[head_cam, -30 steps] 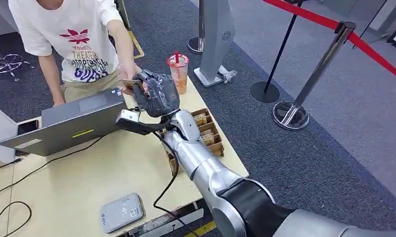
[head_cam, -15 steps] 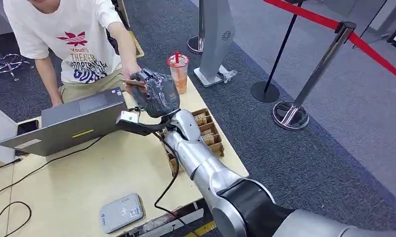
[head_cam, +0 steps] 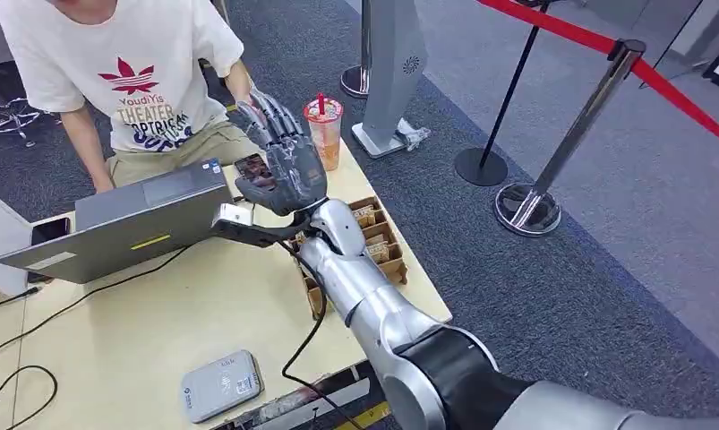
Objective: Pass the card to the sensor for recognition and then transmit it.
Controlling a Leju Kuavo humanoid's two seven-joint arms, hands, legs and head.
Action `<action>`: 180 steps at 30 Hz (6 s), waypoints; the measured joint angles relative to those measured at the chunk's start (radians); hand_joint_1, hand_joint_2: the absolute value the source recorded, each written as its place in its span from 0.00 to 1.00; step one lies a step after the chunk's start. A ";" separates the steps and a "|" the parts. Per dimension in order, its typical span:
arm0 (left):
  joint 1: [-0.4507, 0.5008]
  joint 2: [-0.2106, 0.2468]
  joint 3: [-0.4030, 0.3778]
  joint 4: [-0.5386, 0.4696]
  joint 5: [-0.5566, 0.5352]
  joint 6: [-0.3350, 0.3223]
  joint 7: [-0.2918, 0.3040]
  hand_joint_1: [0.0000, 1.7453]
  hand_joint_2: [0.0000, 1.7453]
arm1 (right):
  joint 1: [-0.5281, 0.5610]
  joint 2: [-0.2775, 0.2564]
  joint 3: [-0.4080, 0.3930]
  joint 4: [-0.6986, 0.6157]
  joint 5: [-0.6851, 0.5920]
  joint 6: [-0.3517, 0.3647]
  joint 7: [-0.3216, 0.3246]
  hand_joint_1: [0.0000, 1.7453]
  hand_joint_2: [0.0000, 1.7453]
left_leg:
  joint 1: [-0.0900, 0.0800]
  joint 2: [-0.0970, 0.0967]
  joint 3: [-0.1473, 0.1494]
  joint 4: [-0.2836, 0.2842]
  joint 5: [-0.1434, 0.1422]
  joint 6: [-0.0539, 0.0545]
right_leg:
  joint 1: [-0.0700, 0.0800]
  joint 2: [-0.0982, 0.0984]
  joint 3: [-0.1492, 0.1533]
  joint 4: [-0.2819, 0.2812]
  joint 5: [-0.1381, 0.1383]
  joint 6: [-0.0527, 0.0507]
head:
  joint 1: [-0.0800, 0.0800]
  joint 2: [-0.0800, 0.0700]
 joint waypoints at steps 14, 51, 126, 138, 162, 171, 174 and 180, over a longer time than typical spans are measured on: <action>0.001 -0.009 0.003 0.000 0.051 0.000 -0.009 0.00 0.00 | 0.123 -0.129 0.304 -0.144 -0.141 0.024 0.313 0.00 1.00 | 0.000 0.000 0.000 0.000 0.000 0.000 | 0.000 0.000 0.000 0.000 0.000 0.000 | 0.000 0.000; 0.001 -0.057 0.026 -0.001 0.105 0.025 -0.009 0.00 0.00 | 0.427 -0.341 0.452 -0.701 0.075 0.331 0.582 0.00 1.00 | 0.000 0.000 0.000 0.000 0.000 0.000 | 0.000 0.000 0.000 -0.001 0.000 0.000 | 0.000 0.000; 0.002 -0.056 0.023 -0.013 0.110 -0.016 0.012 0.00 0.00 | 0.597 -0.393 0.268 -0.807 -0.021 0.409 0.604 0.43 1.00 | 0.000 0.000 -0.001 0.000 0.000 0.000 | 0.000 0.000 0.000 -0.001 0.000 0.000 | 0.000 0.000; 0.002 -0.055 0.021 -0.013 0.111 -0.017 0.012 0.00 0.00 | 0.596 -0.393 0.269 -0.783 -0.163 0.472 0.562 0.50 1.00 | 0.000 0.000 0.000 0.000 0.000 0.000 | 0.000 0.000 0.000 -0.001 0.000 0.000 | 0.000 0.000; 0.001 -0.061 0.016 -0.013 0.118 0.015 -0.009 0.00 0.00 | 0.657 -0.396 0.264 -0.809 -0.053 0.526 0.607 0.50 1.00 | 0.000 0.000 0.000 0.000 -0.001 0.000 | 0.000 0.000 0.000 -0.001 0.000 0.000 | 0.000 0.000; 0.001 -0.063 0.016 -0.013 0.125 0.014 -0.010 0.00 0.00 | 0.677 -0.406 0.265 -0.821 -0.017 0.545 0.621 0.50 1.00 | 0.000 0.000 0.000 0.000 -0.001 0.000 | 0.000 0.000 0.000 -0.001 0.000 0.000 | 0.000 0.000; 0.001 -0.064 0.015 -0.013 0.126 0.014 -0.010 0.00 0.00 | 0.678 -0.411 0.265 -0.821 -0.015 0.553 0.623 0.51 1.00 | 0.000 0.000 0.000 0.000 -0.001 0.000 | 0.000 0.000 0.000 -0.001 0.000 0.000 | 0.000 0.000; 0.001 -0.064 0.014 -0.013 0.127 0.014 -0.010 0.00 0.00 | 0.678 -0.429 0.267 -0.812 -0.017 0.567 0.621 0.52 1.00 | 0.000 0.000 0.000 0.000 -0.001 0.000 | 0.000 0.000 0.000 -0.001 0.000 0.000 | 0.000 0.000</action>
